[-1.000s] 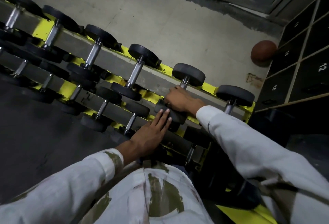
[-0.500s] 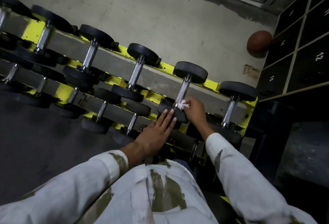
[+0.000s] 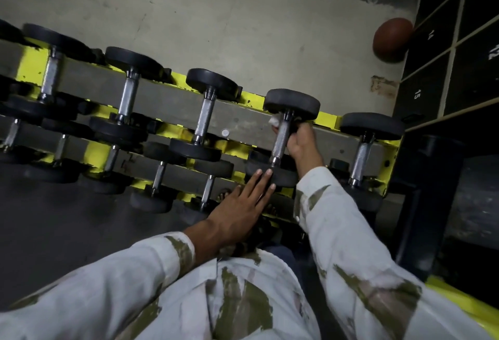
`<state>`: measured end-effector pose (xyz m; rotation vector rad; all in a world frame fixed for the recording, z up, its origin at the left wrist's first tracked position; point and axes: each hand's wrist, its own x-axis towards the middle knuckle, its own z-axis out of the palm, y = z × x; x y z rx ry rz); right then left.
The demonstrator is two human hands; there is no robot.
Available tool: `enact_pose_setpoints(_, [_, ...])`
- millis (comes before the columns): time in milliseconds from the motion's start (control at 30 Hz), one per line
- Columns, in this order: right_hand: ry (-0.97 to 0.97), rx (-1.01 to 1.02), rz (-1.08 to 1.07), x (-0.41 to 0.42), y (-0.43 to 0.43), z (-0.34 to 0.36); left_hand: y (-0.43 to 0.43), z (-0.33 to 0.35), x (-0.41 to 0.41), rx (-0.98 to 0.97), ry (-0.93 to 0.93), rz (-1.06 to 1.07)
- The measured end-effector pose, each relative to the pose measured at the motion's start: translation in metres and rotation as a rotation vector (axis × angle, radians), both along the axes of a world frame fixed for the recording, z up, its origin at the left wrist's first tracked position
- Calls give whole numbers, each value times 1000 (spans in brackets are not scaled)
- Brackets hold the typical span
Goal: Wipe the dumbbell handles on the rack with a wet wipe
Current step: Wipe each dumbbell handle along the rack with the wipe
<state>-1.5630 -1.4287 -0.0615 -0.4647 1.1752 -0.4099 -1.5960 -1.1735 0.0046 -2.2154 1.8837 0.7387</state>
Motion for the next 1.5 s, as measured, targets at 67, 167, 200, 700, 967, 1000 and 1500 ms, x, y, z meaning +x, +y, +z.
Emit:
enact_pose_setpoints(67, [90, -153, -90, -4, 18, 9, 1, -2, 3, -13, 3, -16])
enact_pose_setpoints(167, [418, -696, 12, -21, 39, 15, 3, -3, 4, -50, 25, -4])
enact_pose_setpoints(200, [487, -851, 105, -27, 43, 18, 4, -4, 4, -68, 25, -1])
enact_pose_setpoints(700, [426, -2217, 1847, -38, 11, 47, 2, -4, 11, -35, 0, -74])
enact_pose_setpoints(967, [841, -1441, 2519, 19, 58, 76, 0, -4, 8, -6, -14, -53])
enact_pose_setpoints(1000, [859, -1444, 2492, 17, 57, 81, 0, -3, 9, -2, -16, -53])
enact_pose_setpoints(1500, [530, -1019, 1079, -89, 36, 33, -1, 6, 10, -9, 22, -45])
